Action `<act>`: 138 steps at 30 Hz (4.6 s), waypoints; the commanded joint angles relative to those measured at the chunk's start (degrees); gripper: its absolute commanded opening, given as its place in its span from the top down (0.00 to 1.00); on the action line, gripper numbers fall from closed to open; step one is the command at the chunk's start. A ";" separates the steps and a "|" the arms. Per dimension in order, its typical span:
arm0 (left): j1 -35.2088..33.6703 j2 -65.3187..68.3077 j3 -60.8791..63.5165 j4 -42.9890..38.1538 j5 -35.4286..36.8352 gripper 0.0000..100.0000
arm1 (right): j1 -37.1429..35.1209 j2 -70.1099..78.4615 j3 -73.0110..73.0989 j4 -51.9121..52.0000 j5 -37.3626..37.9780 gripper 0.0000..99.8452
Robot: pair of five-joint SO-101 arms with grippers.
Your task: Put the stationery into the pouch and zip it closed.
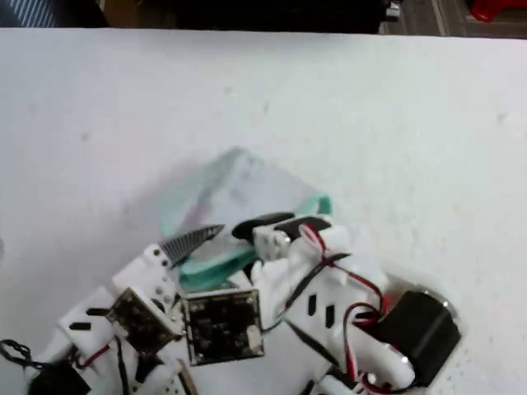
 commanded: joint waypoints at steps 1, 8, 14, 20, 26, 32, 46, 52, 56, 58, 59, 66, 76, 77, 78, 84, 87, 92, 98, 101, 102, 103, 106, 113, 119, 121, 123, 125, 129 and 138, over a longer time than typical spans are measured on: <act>-0.31 -0.40 1.85 -4.31 0.62 0.98 | 0.13 -0.40 1.49 -0.48 -1.23 0.94; -0.48 -0.40 11.87 -15.82 0.62 0.98 | 4.26 -0.48 2.46 -0.75 -1.49 0.71; -0.92 -0.40 19.25 -24.97 0.62 0.98 | 10.77 0.13 4.66 -9.01 -1.41 0.71; -7.25 -0.40 21.54 -28.57 1.05 0.98 | 13.93 -0.48 5.63 -12.44 -3.25 0.73; -11.56 -0.40 24.35 -31.47 7.82 0.98 | 13.93 -0.75 -0.53 -12.00 -12.48 0.89; -11.65 -0.40 24.53 -31.30 8.18 0.98 | 9.54 -0.75 1.32 -7.08 -21.36 0.81; -11.38 -0.40 24.53 -30.42 8.26 0.98 | 2.68 -0.31 10.99 -12.18 -24.35 0.79; -11.30 -0.40 24.44 -30.07 8.26 0.98 | 2.51 -0.22 14.95 -19.03 -24.35 0.80; -11.30 -0.40 24.26 -29.71 8.26 0.98 | 2.68 -0.31 16.97 -22.02 -23.91 0.94; -11.30 -0.40 24.26 -29.71 8.26 0.98 | 2.68 -0.84 16.97 -22.64 -23.91 0.99; -11.30 -0.40 24.26 -29.71 8.26 0.98 | 2.68 -1.19 16.35 -22.64 -23.82 0.97; -11.56 -0.40 24.18 -29.71 9.58 0.83 | 2.77 -3.12 11.96 -22.11 -23.74 0.98; -11.38 -0.40 11.25 -16.70 15.91 0.80 | 9.98 -1.27 10.02 -23.60 -18.64 0.98; -11.30 -0.40 10.90 -16.70 15.91 0.80 | 9.98 -1.36 9.93 -23.60 -18.64 0.98; -11.30 -0.40 10.73 -16.79 16.00 0.80 | 9.98 -1.63 9.67 -23.43 -18.64 0.98; -11.21 -0.40 8.09 -16.88 16.09 0.80 | 8.75 -1.27 4.22 -21.85 -21.54 0.98; -11.21 -0.40 8.09 -16.70 17.32 0.81 | 7.96 -1.27 3.87 -21.85 -21.36 0.98; -11.21 -0.40 8.26 -16.18 18.37 0.96 | 8.22 -1.27 4.22 -21.85 -21.36 0.98; -11.21 -0.40 8.26 -12.57 18.20 0.98 | 8.31 -1.27 4.31 -22.02 -21.36 0.98; -11.21 -0.40 8.26 -12.40 18.20 0.98 | 8.31 -0.92 4.31 -22.81 -21.36 0.98; -11.21 -0.40 8.26 -12.40 18.11 0.98 | 8.31 -0.40 4.22 -22.99 -21.36 0.98; -11.21 -0.40 8.26 -12.40 18.11 0.98 | 8.31 0.48 3.96 -22.99 -21.36 0.98; -11.12 -0.40 8.26 -12.22 16.09 0.98 | 8.31 3.56 3.87 -22.99 -21.36 0.98; -5.14 -0.40 8.26 -6.95 4.84 0.98 | 8.31 5.85 3.96 -23.08 -21.36 0.98; -5.14 -0.40 8.26 -5.36 4.22 0.98 | 8.48 6.37 4.13 -23.87 -21.36 0.98; -5.14 -0.40 8.26 -5.01 4.22 0.98 | 10.33 6.46 4.31 -24.92 -21.36 0.98; -5.14 -0.40 8.26 -5.01 4.13 0.98 | 12.70 6.46 4.31 -26.07 -21.45 0.98; -5.14 -0.40 8.26 -5.01 4.13 0.98 | 14.55 6.46 4.31 -27.12 -21.45 0.98; -5.14 -0.40 8.26 -5.01 4.13 0.98 | 15.60 8.84 4.40 -27.65 -21.45 0.98; -5.14 -0.40 8.26 -4.13 4.13 0.98 | 20.35 16.22 3.78 -31.43 -21.63 0.98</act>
